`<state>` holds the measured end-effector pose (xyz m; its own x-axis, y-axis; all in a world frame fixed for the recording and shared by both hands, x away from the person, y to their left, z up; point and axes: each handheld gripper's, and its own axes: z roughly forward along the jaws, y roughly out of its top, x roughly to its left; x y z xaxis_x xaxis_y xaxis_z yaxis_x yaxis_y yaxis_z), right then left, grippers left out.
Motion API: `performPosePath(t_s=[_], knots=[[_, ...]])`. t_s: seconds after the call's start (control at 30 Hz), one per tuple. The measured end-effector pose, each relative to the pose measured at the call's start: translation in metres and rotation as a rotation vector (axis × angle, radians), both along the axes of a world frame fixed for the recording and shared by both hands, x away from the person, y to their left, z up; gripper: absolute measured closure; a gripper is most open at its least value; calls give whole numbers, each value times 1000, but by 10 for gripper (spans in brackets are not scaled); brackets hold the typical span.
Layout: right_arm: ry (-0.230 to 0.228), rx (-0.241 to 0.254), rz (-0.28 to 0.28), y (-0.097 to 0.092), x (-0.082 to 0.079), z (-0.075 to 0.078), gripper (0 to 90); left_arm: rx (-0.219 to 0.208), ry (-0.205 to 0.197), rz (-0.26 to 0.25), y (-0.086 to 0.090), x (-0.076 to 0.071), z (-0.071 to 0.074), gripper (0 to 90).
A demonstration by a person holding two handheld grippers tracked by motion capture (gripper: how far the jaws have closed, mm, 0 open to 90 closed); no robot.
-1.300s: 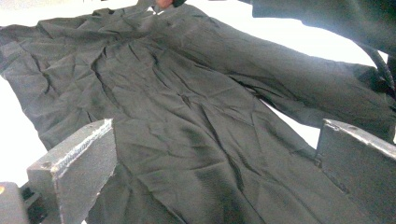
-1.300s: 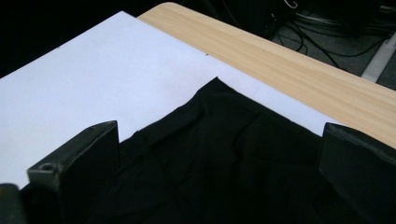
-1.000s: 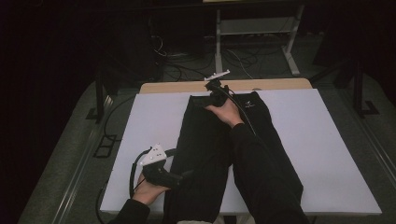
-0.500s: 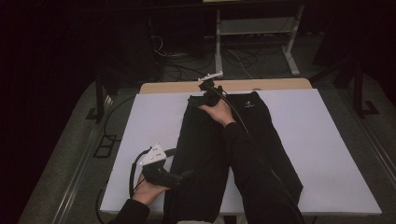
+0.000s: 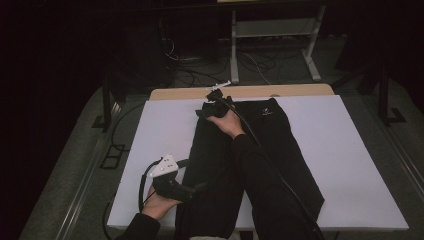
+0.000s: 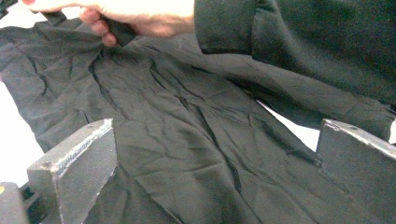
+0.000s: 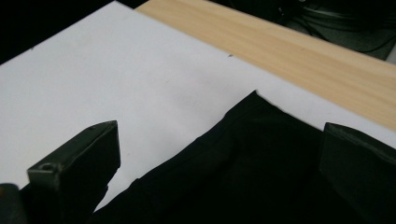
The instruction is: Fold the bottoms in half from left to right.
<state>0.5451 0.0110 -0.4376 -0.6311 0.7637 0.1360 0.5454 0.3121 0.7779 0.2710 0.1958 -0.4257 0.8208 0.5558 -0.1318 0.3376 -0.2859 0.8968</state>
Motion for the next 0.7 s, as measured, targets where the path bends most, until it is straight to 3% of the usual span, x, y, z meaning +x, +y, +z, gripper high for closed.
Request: performPosePath(t_s=[0.23, 0.3, 0.47, 0.7], knots=[[19, -22, 5, 9, 1, -6, 10, 1, 0, -3, 0, 0, 0, 0], [36, -19, 8, 10, 2, -9, 85, 2, 0, -5, -1, 0, 0, 0], [38, -31, 3, 10, 3, -12, 135, 0, 1, -12, -1, 0, 0, 0], [35, -53, -1, 13, 5, -13, 294, 0, 1, -15, -1, 0, 0, 0]])
